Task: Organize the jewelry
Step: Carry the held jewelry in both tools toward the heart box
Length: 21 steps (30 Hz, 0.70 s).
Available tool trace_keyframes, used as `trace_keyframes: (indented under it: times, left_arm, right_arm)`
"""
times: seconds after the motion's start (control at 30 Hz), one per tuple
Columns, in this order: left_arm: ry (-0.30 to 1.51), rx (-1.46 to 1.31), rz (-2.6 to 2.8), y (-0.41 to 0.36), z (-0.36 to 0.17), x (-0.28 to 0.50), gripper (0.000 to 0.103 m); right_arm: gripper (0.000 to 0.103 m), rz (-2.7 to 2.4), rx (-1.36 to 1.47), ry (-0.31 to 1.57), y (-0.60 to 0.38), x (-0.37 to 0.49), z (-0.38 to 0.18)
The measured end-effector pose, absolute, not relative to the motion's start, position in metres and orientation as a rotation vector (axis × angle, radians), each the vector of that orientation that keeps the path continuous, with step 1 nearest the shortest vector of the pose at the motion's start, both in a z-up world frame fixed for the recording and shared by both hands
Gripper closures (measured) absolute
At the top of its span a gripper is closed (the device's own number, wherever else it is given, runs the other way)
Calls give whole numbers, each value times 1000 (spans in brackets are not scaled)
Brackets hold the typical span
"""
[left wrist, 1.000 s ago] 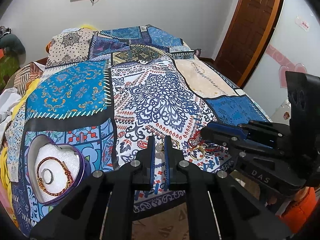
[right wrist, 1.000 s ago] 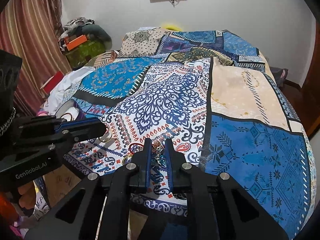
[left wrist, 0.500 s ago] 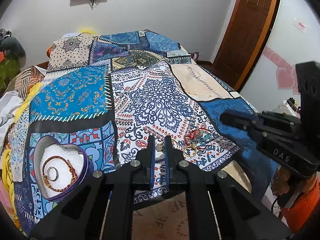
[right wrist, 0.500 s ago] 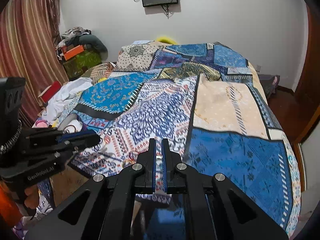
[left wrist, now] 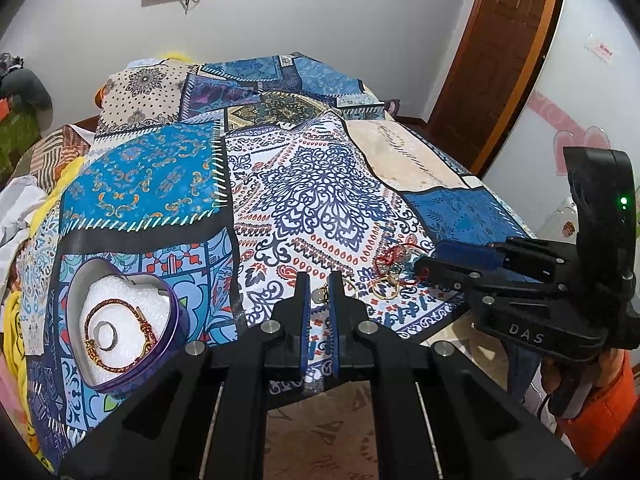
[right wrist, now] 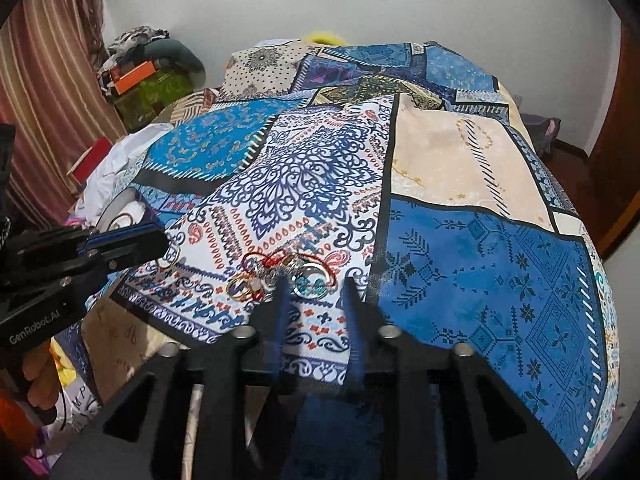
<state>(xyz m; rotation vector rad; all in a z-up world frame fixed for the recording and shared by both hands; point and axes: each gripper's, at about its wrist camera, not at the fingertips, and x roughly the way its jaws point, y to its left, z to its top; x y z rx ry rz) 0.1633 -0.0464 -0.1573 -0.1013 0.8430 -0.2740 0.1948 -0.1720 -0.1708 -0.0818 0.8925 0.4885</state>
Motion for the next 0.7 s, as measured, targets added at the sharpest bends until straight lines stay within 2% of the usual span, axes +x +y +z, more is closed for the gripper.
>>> trace_keyframes:
  times: [0.2,0.27,0.3,0.33,0.7]
  left_arm:
    - [853,-106,-274,-46,-162,167,96]
    - [856,-106,-276,-46,-163,167,96]
    - [857,-106,-276,-46,-163,167,96]
    - [859,-106,-276,-47,-164,168,96]
    - [852,-102,-272,-46,-161,166,96]
  right_arm:
    - [70,519,-45,880,-175,198,-174]
    - [76,525,-39,871,-174,197,-175]
    - [88,528,-38,869,-174,196,-175]
    - [93,532,-34,870,-174,196,-176]
    - [96,534,1,816,-180,190,-162]
